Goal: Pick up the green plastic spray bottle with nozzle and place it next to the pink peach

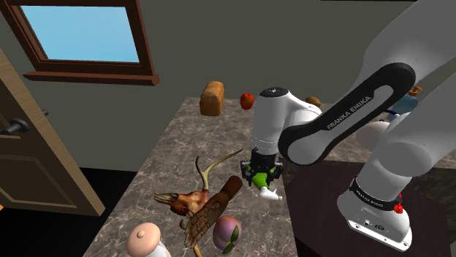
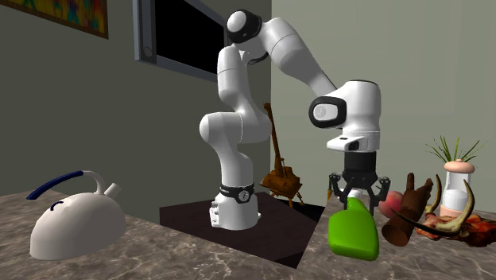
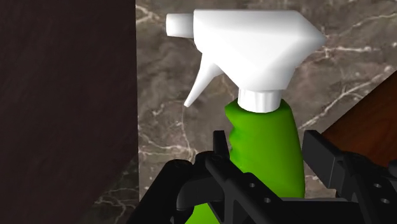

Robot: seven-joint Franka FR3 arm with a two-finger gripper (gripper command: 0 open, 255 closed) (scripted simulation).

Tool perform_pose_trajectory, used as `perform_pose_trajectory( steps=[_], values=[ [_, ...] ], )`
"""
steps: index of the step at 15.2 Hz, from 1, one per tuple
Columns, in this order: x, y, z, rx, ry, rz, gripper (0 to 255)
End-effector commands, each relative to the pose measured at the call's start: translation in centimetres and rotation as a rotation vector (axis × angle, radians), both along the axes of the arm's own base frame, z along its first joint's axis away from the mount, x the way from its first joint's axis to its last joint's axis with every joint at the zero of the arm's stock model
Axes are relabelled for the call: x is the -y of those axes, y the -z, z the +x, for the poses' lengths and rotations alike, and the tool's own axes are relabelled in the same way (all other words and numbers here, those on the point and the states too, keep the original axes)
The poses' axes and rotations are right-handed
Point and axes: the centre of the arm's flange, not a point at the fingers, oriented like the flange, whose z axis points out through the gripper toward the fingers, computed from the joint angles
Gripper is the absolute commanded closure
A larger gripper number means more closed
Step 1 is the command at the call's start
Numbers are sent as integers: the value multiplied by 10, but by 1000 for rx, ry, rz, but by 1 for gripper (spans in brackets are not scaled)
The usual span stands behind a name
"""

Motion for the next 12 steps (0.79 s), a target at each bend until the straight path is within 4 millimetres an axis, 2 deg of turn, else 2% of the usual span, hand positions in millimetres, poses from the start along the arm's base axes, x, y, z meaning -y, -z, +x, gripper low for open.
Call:
perform_pose_trajectory(
  steps=[1,5,12],
  values=[
    [-1,11,0,1,0,1,255],
    [-1,31,0,1,0,1,255],
    [-1,31,0,1,0,1,255]
  ],
)
